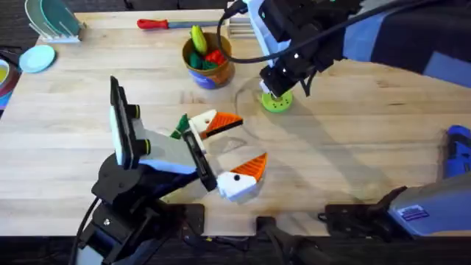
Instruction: Pick up the gripper from the table and insert it into the empty holder that is missing its gripper. Then pick up a screw, insert it into the mounting hole, and use the screwdriver to tighten it. Finally, clean up the table by picking up the vegetable and placing it into the bucket.
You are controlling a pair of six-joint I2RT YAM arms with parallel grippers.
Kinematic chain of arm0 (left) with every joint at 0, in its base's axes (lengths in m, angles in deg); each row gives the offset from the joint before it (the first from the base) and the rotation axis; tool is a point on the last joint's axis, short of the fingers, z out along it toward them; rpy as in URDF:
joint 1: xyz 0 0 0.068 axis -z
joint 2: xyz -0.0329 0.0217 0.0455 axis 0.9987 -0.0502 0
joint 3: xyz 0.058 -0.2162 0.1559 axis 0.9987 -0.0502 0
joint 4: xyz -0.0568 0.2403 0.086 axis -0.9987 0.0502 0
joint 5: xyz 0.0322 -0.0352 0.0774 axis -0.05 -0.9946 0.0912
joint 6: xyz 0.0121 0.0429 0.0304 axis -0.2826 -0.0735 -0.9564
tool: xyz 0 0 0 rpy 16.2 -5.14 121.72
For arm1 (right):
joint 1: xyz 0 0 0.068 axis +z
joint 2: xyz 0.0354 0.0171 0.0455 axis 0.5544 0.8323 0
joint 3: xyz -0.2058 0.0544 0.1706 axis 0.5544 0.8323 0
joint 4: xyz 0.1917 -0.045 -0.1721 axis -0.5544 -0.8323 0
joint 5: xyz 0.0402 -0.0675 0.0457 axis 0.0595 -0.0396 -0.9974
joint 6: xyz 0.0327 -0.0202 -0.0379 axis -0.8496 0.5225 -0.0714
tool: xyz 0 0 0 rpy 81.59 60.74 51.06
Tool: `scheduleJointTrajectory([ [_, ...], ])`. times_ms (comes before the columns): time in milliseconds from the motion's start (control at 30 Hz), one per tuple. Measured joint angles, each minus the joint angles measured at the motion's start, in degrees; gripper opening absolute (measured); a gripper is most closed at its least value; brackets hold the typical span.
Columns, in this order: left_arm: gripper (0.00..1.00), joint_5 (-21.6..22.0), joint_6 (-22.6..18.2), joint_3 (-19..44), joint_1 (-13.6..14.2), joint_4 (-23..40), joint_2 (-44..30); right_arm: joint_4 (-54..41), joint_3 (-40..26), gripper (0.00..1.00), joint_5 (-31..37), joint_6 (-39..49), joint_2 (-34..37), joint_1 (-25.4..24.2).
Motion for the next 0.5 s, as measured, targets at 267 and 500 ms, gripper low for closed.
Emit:
scheduleJointTrajectory([
  [267, 0.993, 0.0, 0.0, 0.0, 0.0, 0.0, 0.0, -3.7, -4.7, 0.006, 0.0, 0.0, -3.3, 0.0],
  [500, 0.993, 0.0, 0.0, 0.0, 0.0, 0.0, 0.0, -7.7, -10.8, 0.006, 0.0, 0.0, -11.4, 3.8],
])
